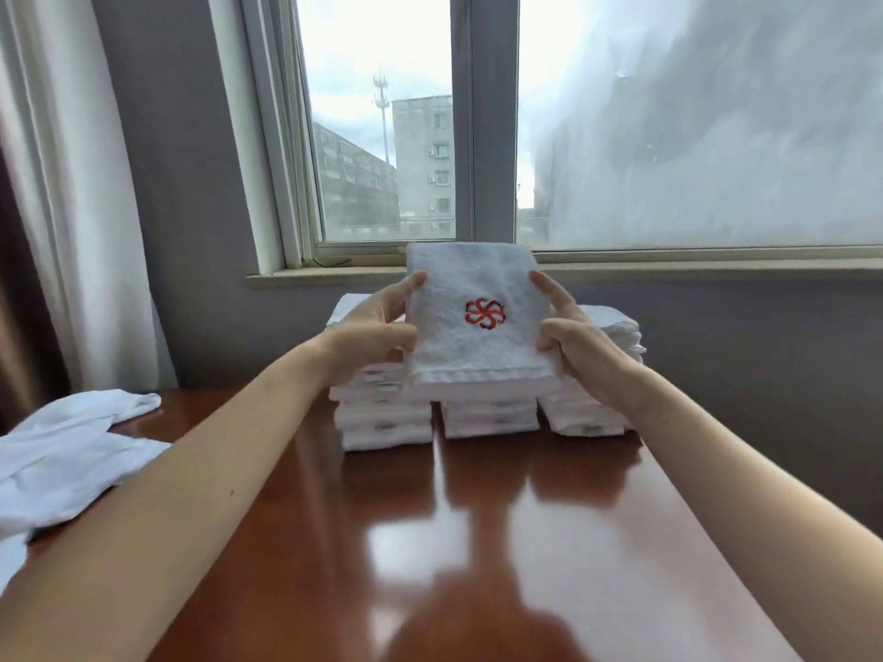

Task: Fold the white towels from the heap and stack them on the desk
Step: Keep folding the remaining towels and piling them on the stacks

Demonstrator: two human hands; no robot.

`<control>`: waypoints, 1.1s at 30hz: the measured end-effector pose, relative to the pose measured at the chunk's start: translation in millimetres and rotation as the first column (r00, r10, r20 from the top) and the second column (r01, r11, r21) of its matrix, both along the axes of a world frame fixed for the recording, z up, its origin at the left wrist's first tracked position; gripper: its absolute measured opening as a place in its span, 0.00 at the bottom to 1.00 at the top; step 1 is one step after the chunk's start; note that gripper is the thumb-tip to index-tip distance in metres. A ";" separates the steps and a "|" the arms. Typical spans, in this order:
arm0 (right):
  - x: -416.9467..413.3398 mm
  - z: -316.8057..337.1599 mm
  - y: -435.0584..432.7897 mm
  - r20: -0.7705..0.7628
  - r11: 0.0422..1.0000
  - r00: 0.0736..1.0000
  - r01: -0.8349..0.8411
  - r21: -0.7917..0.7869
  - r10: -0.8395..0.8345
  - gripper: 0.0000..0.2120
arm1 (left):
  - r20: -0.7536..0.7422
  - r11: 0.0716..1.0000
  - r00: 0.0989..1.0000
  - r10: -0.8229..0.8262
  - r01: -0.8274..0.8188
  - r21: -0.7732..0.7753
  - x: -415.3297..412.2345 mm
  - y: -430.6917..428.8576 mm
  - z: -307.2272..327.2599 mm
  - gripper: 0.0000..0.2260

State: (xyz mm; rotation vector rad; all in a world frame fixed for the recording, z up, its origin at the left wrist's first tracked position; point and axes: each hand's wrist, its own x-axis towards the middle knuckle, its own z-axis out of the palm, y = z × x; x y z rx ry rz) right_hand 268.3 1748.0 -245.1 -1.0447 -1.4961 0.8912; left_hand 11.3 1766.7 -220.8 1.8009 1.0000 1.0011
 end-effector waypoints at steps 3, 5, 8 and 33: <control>6.5 22.9 43.3 -0.017 1.000 1.000 0.018 0.014 -0.018 0.39 | -0.002 0.999 1.000 0.016 -0.016 0.028 12.8 40.3 22.2 0.38; 9.4 34.5 72.3 -0.033 1.000 0.999 0.028 0.013 -0.028 0.38 | 0.006 0.999 1.000 0.025 -0.025 0.037 19.7 67.5 32.5 0.38; 12.4 43.7 113.7 -0.039 0.999 0.998 0.042 0.008 -0.041 0.38 | 0.008 0.999 0.999 0.037 -0.037 0.034 27.7 105.0 40.9 0.38; 7.5 7.9 214.1 0.400 0.943 0.893 0.290 -0.165 -0.205 0.12 | -0.547 0.975 0.807 0.222 -0.191 0.114 51.3 202.8 0.0 0.11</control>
